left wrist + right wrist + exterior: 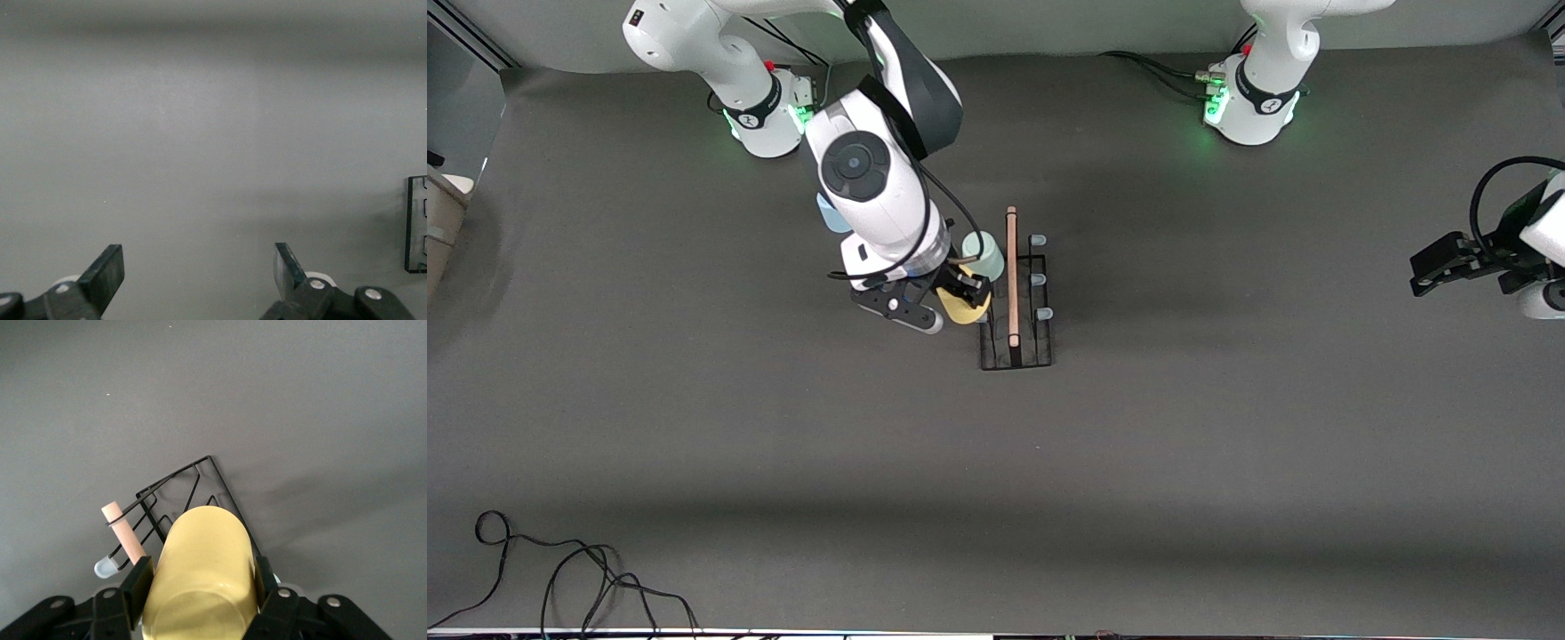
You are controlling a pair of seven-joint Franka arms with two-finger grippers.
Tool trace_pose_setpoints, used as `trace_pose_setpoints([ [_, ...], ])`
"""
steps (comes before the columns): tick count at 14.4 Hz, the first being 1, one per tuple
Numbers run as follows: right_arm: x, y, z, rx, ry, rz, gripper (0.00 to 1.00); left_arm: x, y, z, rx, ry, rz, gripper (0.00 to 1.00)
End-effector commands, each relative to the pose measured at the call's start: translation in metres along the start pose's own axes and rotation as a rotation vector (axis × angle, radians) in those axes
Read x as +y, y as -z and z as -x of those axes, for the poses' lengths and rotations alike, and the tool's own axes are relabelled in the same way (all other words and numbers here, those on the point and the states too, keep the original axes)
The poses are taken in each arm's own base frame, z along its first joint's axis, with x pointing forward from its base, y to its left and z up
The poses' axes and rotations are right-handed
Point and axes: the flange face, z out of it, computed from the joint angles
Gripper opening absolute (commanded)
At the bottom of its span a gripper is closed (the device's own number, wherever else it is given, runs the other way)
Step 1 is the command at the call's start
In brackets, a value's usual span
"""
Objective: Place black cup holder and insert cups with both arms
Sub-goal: 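Carry the yellow cup over the rack with the right gripper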
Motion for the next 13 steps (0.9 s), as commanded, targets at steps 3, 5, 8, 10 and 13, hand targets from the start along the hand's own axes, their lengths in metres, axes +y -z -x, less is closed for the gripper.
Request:
trace_pose_setpoints([
  [3, -0.016, -0.027, -0.003, 0.070, -0.013, -0.003, 0.00, 0.007, 0.006, 0.002, 0.007, 0.033, -0.024, 1.00],
  [5, -0.018, -0.039, -0.006, 0.090, -0.013, -0.007, 0.00, 0.012, 0.006, 0.002, 0.010, 0.023, -0.030, 1.00],
  [8, -0.021, -0.055, -0.005, 0.105, -0.009, -0.007, 0.00, 0.007, 0.006, 0.001, 0.012, 0.015, -0.028, 1.00],
  [10, -0.024, -0.070, -0.002, 0.120, -0.003, -0.003, 0.00, 0.006, 0.006, 0.001, 0.012, 0.006, -0.024, 1.00],
  [13, -0.025, -0.076, -0.001, 0.123, -0.005, -0.001, 0.81, 0.005, 0.006, 0.000, 0.013, 0.008, -0.021, 1.00],
])
